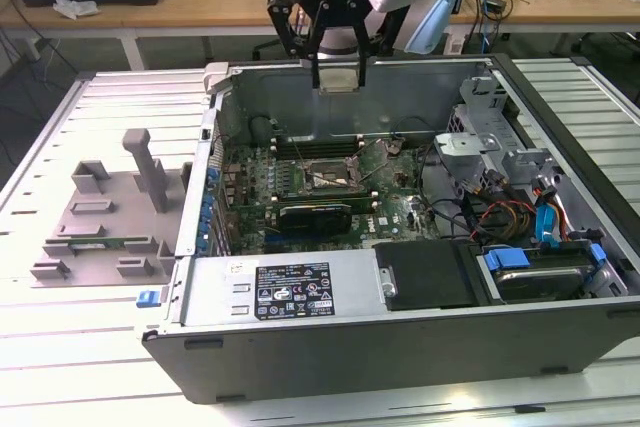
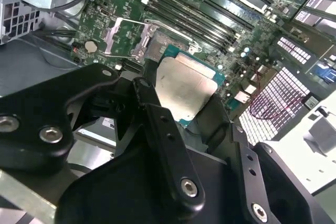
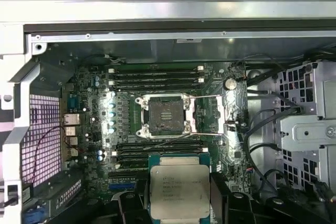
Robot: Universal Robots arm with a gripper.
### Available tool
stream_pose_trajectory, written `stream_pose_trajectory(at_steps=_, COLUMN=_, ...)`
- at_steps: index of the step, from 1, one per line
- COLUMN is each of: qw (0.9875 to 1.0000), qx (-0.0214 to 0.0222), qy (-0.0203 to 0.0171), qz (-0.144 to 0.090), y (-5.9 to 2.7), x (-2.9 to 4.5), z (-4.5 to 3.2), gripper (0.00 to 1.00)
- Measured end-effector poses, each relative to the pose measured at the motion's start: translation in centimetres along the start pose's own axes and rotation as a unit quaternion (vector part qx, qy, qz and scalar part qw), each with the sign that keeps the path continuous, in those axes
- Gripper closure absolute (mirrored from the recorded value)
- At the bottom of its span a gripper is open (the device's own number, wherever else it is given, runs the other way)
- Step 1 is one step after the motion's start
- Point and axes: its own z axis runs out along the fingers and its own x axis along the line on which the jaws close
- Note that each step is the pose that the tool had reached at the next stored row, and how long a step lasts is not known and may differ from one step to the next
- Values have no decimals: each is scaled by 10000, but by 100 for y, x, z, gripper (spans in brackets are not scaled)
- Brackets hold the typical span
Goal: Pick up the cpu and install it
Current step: 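Pick up the cpu and move it towards the insertion slot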
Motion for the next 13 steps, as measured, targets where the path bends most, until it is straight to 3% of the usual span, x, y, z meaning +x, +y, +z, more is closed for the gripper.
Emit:
stream_pose_trajectory(at_steps=5, qw=10000, qx=0, qy=0, qz=1, y=-5, x=-6, z=119, gripper=45)
stream_pose_trajectory(at_steps=7, qw=10000, qx=0, qy=0, qz=1, y=-10, x=-5, z=209, gripper=45)
stream_pose_trajectory(at_steps=13, qw=10000, qx=0, qy=0, qz=0, y=-16, x=0, z=332, gripper=45)
